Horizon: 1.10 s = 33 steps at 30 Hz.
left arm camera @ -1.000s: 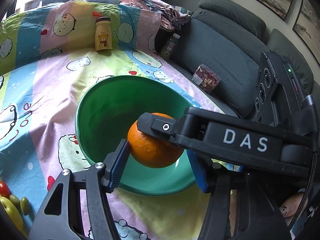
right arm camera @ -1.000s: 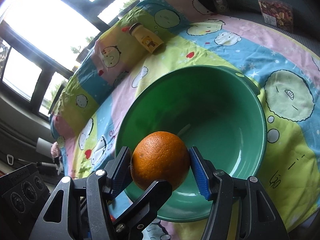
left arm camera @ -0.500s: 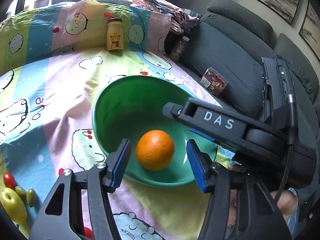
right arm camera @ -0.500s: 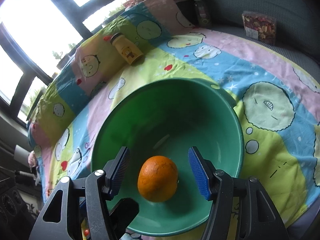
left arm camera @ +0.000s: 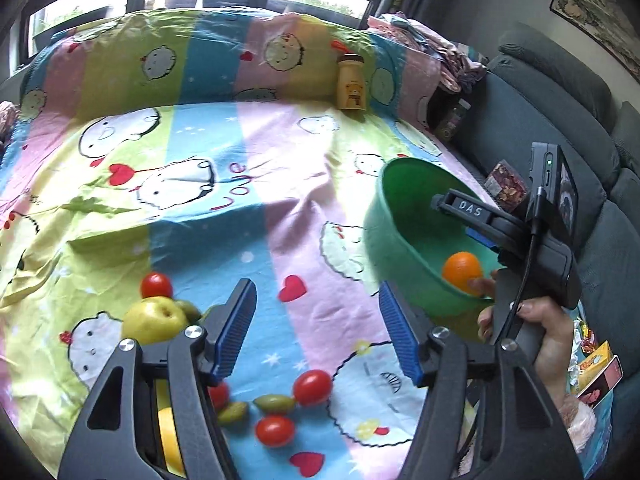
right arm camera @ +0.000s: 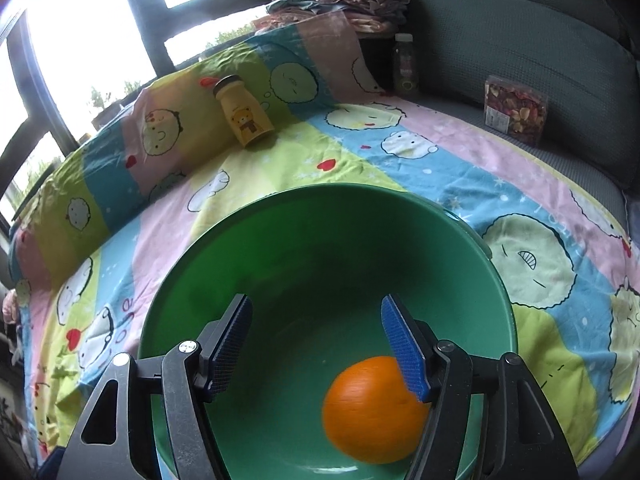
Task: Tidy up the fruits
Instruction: 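Withdraw the right tool from the bowl back toward the fruit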
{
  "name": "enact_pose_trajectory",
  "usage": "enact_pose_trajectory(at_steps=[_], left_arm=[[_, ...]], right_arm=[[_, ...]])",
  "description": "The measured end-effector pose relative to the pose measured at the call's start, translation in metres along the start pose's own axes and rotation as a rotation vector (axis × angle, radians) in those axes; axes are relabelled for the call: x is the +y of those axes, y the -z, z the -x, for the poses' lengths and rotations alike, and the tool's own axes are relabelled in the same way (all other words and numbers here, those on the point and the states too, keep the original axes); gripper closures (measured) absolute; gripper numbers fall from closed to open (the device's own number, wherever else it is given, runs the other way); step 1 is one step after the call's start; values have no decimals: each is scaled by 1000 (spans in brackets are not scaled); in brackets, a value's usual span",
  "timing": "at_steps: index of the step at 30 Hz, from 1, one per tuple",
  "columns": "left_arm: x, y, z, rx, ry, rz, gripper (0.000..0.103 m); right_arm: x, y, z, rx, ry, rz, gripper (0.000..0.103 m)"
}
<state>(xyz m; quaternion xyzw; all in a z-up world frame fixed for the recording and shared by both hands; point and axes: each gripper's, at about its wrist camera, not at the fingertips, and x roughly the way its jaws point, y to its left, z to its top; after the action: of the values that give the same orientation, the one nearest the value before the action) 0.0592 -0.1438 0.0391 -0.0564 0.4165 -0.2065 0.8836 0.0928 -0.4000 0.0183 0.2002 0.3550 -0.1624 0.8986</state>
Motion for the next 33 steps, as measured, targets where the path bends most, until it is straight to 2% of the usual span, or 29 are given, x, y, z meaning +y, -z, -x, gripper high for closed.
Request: enact_pose_trajectory(at_steps=[4, 7, 9, 13, 16, 23, 25, 27, 33], left_arm=[[30, 14, 17, -20, -41, 50, 38], [53, 24, 22, -40, -38, 111, 35], [65, 27, 20, -33, -30, 152, 35], [82, 31, 16, -26, -43, 215, 35], [89, 33, 19, -25, -54, 231, 35], [104, 38, 33, -51, -55, 274, 35], [108, 39, 35, -51, -49, 289, 35], [111, 41, 36, -53, -44, 297, 35], [119, 40, 38, -53, -43, 320, 35]], right_arm=[[3, -3, 8, -76, 23, 14, 35], [6, -6, 16, -131, 69, 38, 33], [7, -4, 14, -115, 112, 54, 31], [6, 0, 7, -70, 120, 57, 31], [9, 3, 3, -68, 161, 92, 31], [6, 7, 15, -73, 211, 69, 31], [5, 8, 14, -80, 194, 65, 31], [4, 9, 8, -55, 219, 65, 29], [20, 13, 7, -82, 281, 172, 29]])
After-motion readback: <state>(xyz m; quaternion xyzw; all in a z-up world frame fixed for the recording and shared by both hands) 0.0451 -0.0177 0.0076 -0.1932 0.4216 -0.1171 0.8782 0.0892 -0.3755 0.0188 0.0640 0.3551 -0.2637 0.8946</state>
